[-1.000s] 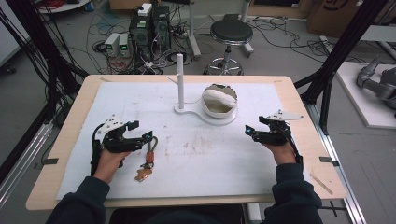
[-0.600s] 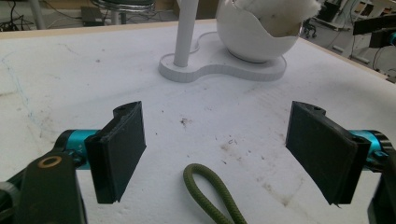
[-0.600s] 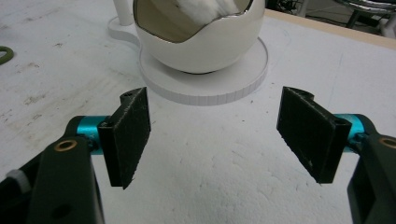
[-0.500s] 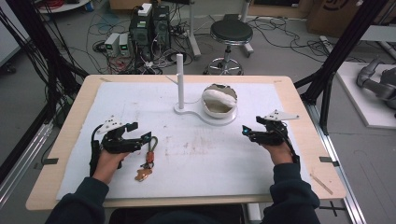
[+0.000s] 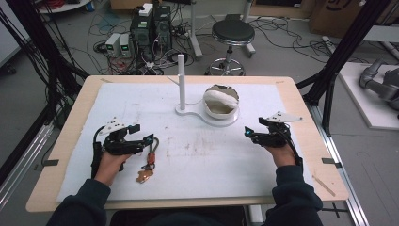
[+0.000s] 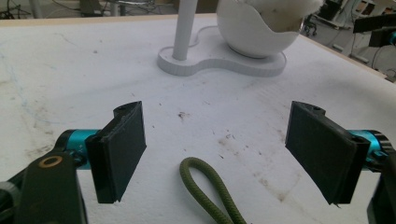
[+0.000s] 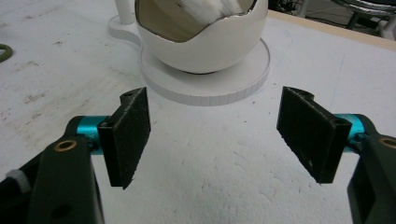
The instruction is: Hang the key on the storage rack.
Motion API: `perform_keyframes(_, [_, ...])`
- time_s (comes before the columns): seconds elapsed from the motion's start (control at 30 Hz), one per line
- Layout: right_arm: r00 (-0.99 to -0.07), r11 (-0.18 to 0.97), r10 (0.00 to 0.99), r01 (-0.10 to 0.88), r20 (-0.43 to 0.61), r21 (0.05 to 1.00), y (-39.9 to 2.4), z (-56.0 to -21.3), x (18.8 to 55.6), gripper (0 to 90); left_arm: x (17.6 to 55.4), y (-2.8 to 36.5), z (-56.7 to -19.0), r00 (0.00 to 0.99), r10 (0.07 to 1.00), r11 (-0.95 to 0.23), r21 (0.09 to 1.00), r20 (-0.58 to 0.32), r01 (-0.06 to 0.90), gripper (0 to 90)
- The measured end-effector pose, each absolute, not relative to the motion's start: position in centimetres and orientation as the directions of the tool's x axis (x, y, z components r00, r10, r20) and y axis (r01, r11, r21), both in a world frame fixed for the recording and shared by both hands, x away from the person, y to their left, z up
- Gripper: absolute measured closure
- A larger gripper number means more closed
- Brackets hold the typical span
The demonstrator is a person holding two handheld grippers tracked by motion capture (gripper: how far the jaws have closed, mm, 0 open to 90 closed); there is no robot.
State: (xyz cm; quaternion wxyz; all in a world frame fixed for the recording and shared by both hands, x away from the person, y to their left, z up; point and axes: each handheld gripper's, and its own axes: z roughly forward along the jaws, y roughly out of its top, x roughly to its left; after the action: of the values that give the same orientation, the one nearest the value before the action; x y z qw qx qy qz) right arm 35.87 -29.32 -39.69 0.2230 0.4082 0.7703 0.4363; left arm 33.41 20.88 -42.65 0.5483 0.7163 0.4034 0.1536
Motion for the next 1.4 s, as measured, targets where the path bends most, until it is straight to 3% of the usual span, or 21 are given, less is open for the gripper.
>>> perform_keyframes(0.37, [-0.572, 0.303, 0.82, 0.441, 0.005, 0.845, -29.2, -40.2, 35.8, 26.3, 33.4, 20.3, -43.1, 0.613, 0.757, -0.128, 0.868, -0.227, 0.48, 20.4])
perform_keyframes(0.63, [-0.584, 0.311, 0.812, 0.432, 0.0, 0.846, -29.2, -40.4, 35.8, 26.3, 32.6, 19.8, -43.5, 0.58, 0.786, -0.176, 0.819, -0.217, 0.546, 33.6])
perform_keyframes(0.77, [-0.594, 0.324, 0.804, 0.427, -0.008, 0.844, -29.2, -40.5, 36.0, 26.3, 32.6, 19.4, -44.1, 0.57, 0.793, -0.205, 0.787, -0.216, 0.582, 32.5])
perform_keyframes(0.97, [-0.595, 0.324, 0.803, 0.434, -0.002, 0.84, -29.2, -40.6, 36.1, 26.3, 31.9, 18.2, -44.5, 0.6, 0.793, -0.348, 0.728, -0.108, 0.591, 31.4])
perform_keyframes(1.13, [-0.592, 0.325, 0.806, 0.436, -0.005, 0.839, -29.2, -40.6, 36.0, 26.3, 31.6, 17.8, -44.2, 0.603, 0.797, -0.403, 0.707, -0.043, 0.582, 40.3])
perform_keyframes(1.2, [-0.589, 0.327, 0.808, 0.441, -0.005, 0.836, -29.2, -40.6, 36.0, 26.4, 31.7, 18.1, -44.1, 0.615, 0.786, -0.396, 0.713, -0.063, 0.579, 51.9])
perform_keyframes(1.27, [-0.588, 0.327, 0.809, 0.443, -0.004, 0.835, -29.2, -40.6, 36.0, 26.3, 32.0, 18.4, -44.2, 0.631, 0.77, -0.383, 0.722, -0.095, 0.577, 70.4])
perform_keyframes(1.4, [-0.588, 0.325, 0.809, 0.442, -0.003, 0.836, -29.2, -40.6, 36.0, 26.3, 32.6, 18.4, -44.3, 0.643, 0.764, -0.394, 0.747, -0.057, 0.535, 73.7])
